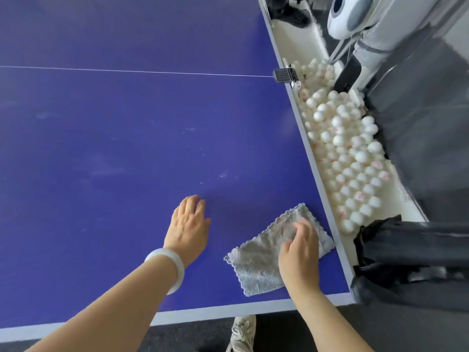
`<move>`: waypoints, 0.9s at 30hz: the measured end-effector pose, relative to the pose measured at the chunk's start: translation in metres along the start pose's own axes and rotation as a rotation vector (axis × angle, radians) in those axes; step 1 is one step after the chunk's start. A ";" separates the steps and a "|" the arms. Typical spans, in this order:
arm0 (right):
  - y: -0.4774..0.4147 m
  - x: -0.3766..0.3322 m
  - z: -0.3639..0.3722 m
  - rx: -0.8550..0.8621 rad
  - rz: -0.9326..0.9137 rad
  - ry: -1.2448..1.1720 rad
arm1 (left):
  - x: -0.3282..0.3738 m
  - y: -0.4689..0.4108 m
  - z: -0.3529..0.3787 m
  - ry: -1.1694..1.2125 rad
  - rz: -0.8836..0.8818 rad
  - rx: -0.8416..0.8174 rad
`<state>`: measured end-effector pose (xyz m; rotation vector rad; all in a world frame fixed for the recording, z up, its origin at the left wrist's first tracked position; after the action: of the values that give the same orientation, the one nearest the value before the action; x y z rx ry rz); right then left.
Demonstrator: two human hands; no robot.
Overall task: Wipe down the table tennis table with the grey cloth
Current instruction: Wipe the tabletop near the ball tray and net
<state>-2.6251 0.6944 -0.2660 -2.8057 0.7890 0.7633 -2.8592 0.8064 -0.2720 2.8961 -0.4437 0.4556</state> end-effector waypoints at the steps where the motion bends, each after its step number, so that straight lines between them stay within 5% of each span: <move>1: 0.001 0.001 0.006 0.003 0.102 0.094 | 0.002 -0.002 0.007 -0.025 0.003 -0.021; 3: 0.007 0.004 0.026 -0.082 0.264 0.210 | 0.004 -0.002 0.018 -0.052 0.002 -0.028; 6: 0.003 -0.003 0.037 -0.062 0.274 0.321 | 0.004 0.003 0.025 -0.082 0.011 0.041; 14: 0.026 0.015 0.037 -0.232 -0.439 0.493 | -0.001 0.005 0.029 -0.092 0.044 0.093; 18: 0.011 0.091 -0.012 -0.246 -0.205 0.620 | 0.000 0.003 0.029 -0.060 0.020 0.106; 22: 0.008 0.070 0.000 -0.171 0.015 0.513 | 0.002 0.004 0.028 -0.070 0.007 0.108; 27: 0.039 0.006 0.035 -0.168 -0.428 0.476 | 0.000 0.005 0.030 -0.092 0.006 0.095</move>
<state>-2.6562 0.6674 -0.2990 -3.1841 0.1475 0.0951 -2.8531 0.7950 -0.2992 3.0177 -0.4569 0.3546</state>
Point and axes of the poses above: each hand's wrist, its own y-axis away from the middle knuckle, its own z-axis out of the palm, x = y × z, the point moved 7 cm from there along -y, towards the middle knuckle
